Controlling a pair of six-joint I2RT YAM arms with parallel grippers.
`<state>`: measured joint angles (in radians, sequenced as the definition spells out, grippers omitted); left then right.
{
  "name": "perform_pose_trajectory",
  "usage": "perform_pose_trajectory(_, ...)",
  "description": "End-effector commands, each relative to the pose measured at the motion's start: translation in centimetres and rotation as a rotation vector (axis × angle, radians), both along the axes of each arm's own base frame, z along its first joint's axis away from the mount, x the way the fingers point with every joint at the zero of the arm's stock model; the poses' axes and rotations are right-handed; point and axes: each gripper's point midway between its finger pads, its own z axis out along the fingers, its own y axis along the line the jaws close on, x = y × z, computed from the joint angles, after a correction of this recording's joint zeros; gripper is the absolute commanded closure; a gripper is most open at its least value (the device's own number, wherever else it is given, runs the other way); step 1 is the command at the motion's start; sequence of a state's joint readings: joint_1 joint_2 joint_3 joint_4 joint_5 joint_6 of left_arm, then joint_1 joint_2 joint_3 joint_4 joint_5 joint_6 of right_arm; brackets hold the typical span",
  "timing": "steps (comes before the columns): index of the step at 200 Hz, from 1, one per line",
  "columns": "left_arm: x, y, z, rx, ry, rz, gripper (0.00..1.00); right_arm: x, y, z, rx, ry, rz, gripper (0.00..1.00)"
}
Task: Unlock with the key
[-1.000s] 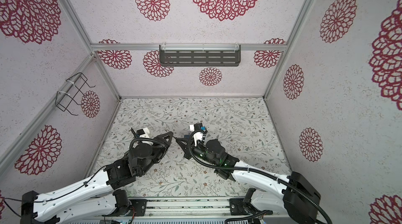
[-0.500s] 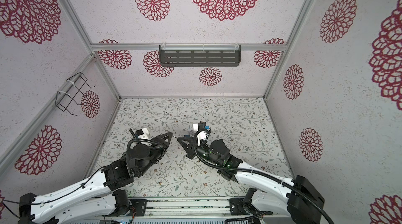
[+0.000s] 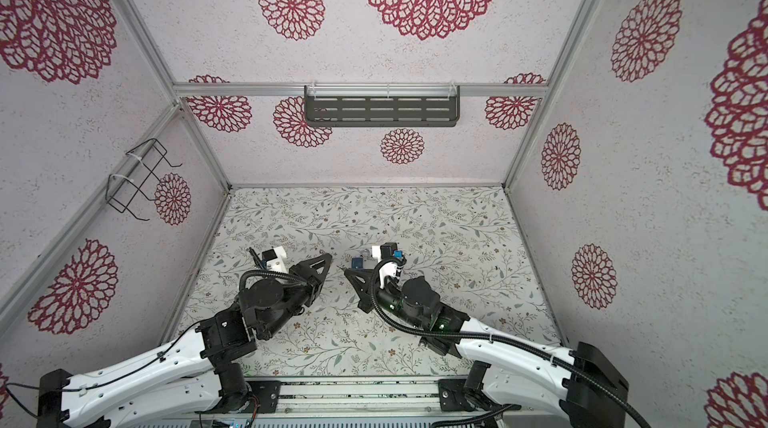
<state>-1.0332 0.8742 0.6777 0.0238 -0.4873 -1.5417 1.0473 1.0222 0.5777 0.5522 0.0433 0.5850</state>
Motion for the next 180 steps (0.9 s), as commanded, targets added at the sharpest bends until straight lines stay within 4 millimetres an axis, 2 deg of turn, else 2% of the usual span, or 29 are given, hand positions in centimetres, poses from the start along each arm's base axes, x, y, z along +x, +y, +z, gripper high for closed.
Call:
perform_pose_trajectory(1, -0.1, -0.2, 1.3, -0.068, -0.025, -0.017, 1.0, 0.0, -0.2, 2.4, 0.029, -0.072, -0.014, 1.0)
perform_pose_trajectory(54, 0.0, -0.3, 1.0, -0.077, -0.018, -0.017, 1.0, -0.8, 0.0, 3.6, 0.048, -0.118, 0.004, 1.0)
perform_pose_trajectory(103, -0.1, -0.3, 1.1, -0.086, -0.019, -0.017, 1.0, -0.8, 0.3, 4.5, 0.059, -0.143, 0.002, 1.0)
perform_pose_trajectory(180, -0.2, -0.4, 1.4, -0.096, -0.024, -0.029, 1.0, -0.1, 0.8, 4.2, 0.033, -0.137, -0.02, 1.0)
